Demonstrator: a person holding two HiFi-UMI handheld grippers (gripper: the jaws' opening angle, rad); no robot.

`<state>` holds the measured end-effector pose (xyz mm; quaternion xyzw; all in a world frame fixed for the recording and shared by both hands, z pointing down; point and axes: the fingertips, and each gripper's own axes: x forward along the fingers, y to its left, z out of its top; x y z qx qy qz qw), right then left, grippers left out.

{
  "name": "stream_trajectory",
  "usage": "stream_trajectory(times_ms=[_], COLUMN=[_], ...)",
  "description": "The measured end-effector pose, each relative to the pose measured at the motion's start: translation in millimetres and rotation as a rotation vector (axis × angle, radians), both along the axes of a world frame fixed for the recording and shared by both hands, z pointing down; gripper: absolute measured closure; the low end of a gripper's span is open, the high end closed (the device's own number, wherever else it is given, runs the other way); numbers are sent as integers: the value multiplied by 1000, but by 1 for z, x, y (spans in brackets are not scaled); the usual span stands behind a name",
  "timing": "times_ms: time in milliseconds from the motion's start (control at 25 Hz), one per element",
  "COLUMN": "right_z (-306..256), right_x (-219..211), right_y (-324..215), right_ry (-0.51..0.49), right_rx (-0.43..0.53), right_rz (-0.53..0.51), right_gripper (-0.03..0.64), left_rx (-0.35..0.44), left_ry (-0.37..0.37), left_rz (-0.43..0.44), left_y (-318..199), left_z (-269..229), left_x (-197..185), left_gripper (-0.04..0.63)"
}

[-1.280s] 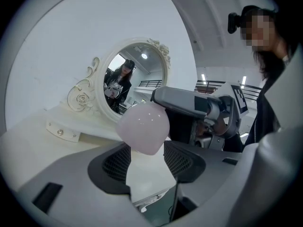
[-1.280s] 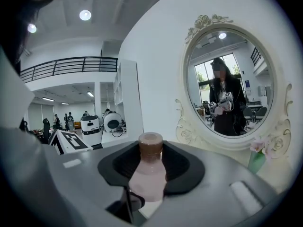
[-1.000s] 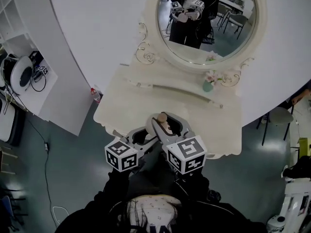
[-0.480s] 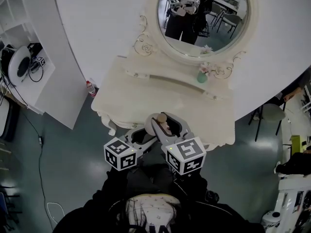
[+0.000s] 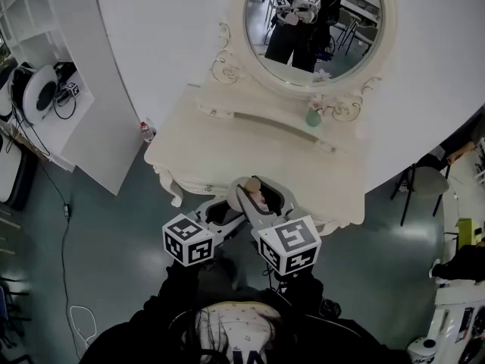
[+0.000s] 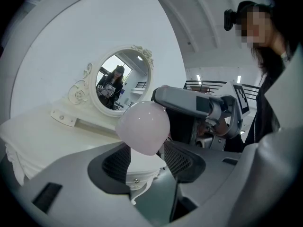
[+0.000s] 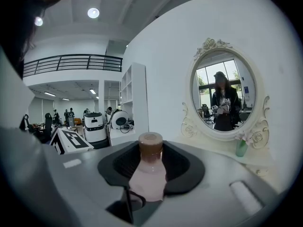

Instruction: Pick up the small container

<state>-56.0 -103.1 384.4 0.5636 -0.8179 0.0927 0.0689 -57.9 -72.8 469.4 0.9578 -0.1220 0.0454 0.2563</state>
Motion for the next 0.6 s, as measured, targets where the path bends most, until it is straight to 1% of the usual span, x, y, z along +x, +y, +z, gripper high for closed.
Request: stream_trajectory(times_ms=[160,360,600], right_z=[-1,0,4], right_x=[14,37,53], right_y=[32,82,139], right_ry=[7,-9,-32], right_rx=[5,3,1], right_rz=[-19,-26,-54], right_gripper=[468,468,468], left_rx=[0,7,-15], left_ry=[-11,-35,-36], left_rz=[-13,-25,-59], left_y=[31,80,140], left_z=[-1,0,4], left_x=[15,37,53], left_gripper=[394,393,393])
